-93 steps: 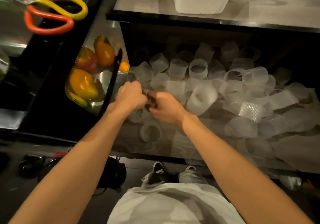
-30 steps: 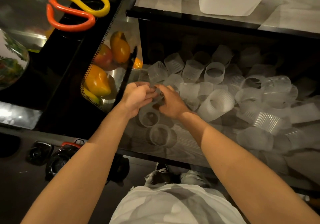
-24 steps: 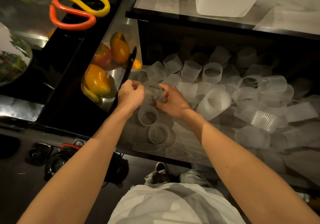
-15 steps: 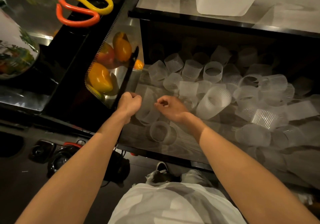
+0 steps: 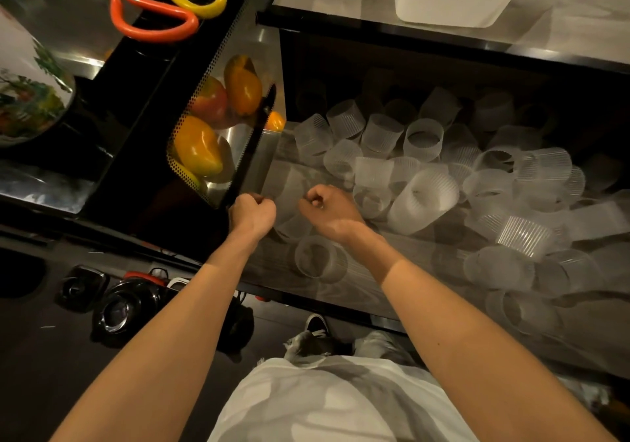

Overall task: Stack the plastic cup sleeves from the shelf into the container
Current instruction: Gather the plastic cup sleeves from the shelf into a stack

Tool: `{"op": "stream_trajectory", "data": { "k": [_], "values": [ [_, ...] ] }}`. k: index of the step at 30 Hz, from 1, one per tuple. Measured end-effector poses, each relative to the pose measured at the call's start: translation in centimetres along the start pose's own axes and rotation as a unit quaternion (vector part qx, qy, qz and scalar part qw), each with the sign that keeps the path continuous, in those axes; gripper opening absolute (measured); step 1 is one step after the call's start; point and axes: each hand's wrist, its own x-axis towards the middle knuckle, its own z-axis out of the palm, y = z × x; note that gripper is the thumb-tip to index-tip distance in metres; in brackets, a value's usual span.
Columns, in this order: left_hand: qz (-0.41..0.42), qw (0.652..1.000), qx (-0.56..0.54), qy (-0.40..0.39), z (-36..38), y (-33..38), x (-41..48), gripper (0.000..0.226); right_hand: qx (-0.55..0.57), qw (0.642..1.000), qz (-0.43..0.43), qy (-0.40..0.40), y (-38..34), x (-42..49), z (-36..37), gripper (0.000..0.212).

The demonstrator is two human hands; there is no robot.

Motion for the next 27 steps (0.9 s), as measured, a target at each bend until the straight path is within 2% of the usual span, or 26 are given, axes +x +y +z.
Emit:
{"op": "stream_trajectory", "data": {
  "k": [4, 6, 9, 11, 14, 17, 20, 22, 25, 27],
  "values": [
    [0.012, 1.000, -0.010, 0.018, 0.2, -0.6, 0.1, 0.028, 0.017, 1.000, 0.012, 0.011, -0.2, 0.2, 0.5, 0.019],
    [0.017, 1.000, -0.001, 0.007, 0.2, -0.7, 0.1, 0.025, 0.021, 0.999, 0.027, 0.008, 0.1, 0.4, 0.9, 0.009],
    [0.014, 0.999, 0.033, -0.024, 0.3, -1.0, 0.0, 0.020, -0.037, 0.999, 0.034, -0.007, 0.9, 0.7, 1.1, 0.005],
    [0.010, 0.997, 0.065, -0.033, 0.5, -1.2, 0.0, 0.019, -0.076, 0.995, 0.044, -0.036, 1.2, 0.6, 1.0, 0.019],
    [0.014, 0.997, 0.064, -0.041, 0.7, -1.1, 0.1, 0.026, -0.027, 0.995, 0.061, -0.068, 0.9, 0.2, 1.0, 0.023],
    [0.058, 0.998, 0.034, -0.001, 0.5, -0.2, -0.1, 0.023, 0.015, 0.998, 0.055, -0.016, 0.1, 0.3, 0.4, 0.024],
    [0.117, 0.993, 0.018, -0.011, 0.2, 0.6, -0.2, 0.018, 0.016, 0.998, 0.044, 0.035, -1.1, 0.0, -1.4, 0.019],
    [0.129, 0.990, 0.000, -0.054, 0.1, 0.8, -0.3, 0.021, 0.026, 0.998, 0.064, -0.002, -1.5, -0.9, -3.0, 0.018],
    [0.122, 0.981, 0.010, -0.148, 0.2, 0.5, -0.7, 0.026, 0.047, 0.982, 0.109, -0.148, -1.3, -2.2, -4.9, 0.022],
    [0.132, 0.971, 0.027, -0.196, 0.6, -0.1, -1.0, 0.025, 0.044, 0.970, 0.136, -0.194, -0.6, -2.6, -5.0, 0.022]
  ]
}}
